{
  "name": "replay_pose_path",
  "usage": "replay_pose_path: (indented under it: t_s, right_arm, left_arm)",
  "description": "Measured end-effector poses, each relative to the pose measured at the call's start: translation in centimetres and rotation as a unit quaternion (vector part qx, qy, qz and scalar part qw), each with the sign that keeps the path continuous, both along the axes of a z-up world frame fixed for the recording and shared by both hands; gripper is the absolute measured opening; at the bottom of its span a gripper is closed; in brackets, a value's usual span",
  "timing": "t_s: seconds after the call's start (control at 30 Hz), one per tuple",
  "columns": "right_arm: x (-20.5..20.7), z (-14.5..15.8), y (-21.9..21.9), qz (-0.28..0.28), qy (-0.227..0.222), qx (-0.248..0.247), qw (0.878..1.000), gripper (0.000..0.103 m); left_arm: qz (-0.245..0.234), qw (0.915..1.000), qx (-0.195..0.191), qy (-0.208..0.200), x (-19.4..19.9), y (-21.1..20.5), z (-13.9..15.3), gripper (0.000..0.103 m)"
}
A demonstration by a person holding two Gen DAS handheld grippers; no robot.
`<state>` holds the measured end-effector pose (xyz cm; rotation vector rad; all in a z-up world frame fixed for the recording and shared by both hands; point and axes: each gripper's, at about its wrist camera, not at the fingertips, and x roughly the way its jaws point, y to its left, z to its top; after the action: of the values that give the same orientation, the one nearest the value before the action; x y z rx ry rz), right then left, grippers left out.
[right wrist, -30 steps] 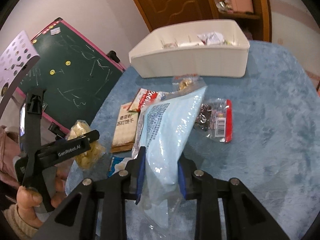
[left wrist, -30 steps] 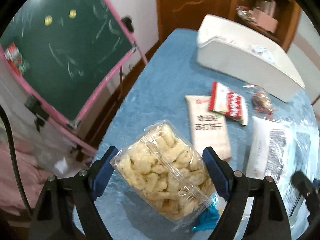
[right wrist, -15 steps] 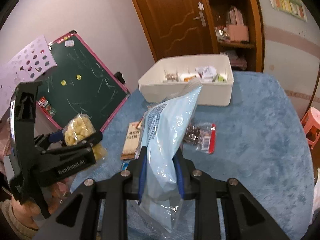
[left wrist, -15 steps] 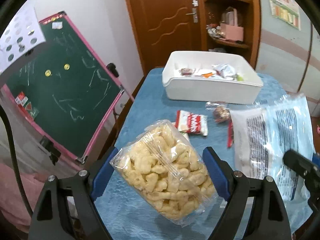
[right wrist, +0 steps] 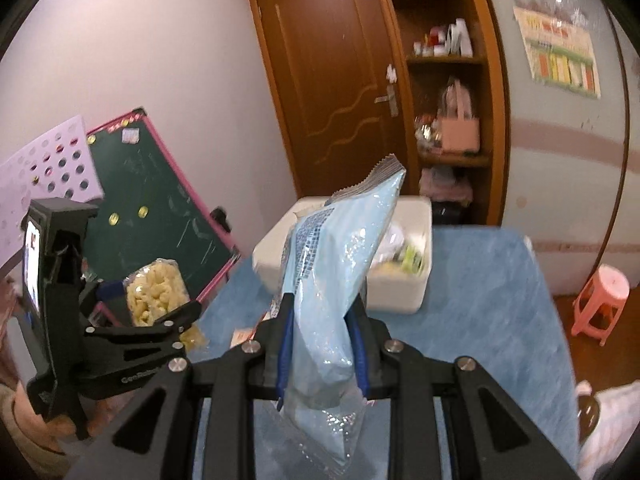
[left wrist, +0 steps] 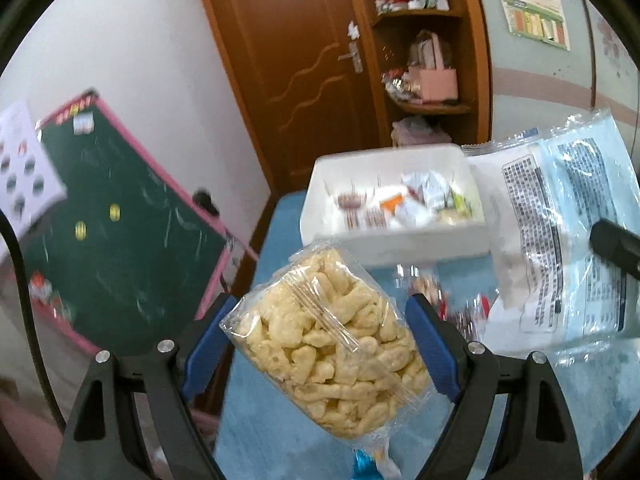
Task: Organize snacks
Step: 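Carry both bags into the white bin and open both tools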
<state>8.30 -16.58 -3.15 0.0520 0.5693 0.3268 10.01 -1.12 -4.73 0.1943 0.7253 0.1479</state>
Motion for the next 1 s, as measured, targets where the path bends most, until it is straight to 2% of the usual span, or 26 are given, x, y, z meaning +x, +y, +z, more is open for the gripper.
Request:
replay_pose_path:
  t_s: [0.2,0.43,0.6,0.77,1.0]
  right_arm:
    - [4.2,2.9,-0.2,-0.019,-0.044,-0.012,0.999,0.025]
    - [10.9,4.8,0.5,-0.025,-0.058,-0.020,0.998,0.025]
    - [15.7,4.4,0.5,-0.035,-0.042,-0.002,0.999,0.025]
    - [20.1,3.0,1.0,-0.049,-0.027,-0.007,0.998,0.025]
    - [24.9,-0.7,1.3,-0.054,0.014,-0.010,0.998,0.026]
  left_arm:
    - [-0.018,0.9994,0.011,-0.027,6.2,-0.4,3.8,0.085]
    - [-0.010,0.9987,-0.032,-0.039,15.1,0.2,5.5,0.085]
    - [0.002,0.9973,-0.073,-0.006,22.1,1.6,3.5,0.085]
    - [0.011,0.9972,-0.069,0.028,27.0,2.4,-0.2,0.085]
    - [-0.002,0.9937,-0.095,0.060,30.7,1.6,-4.5,0.086]
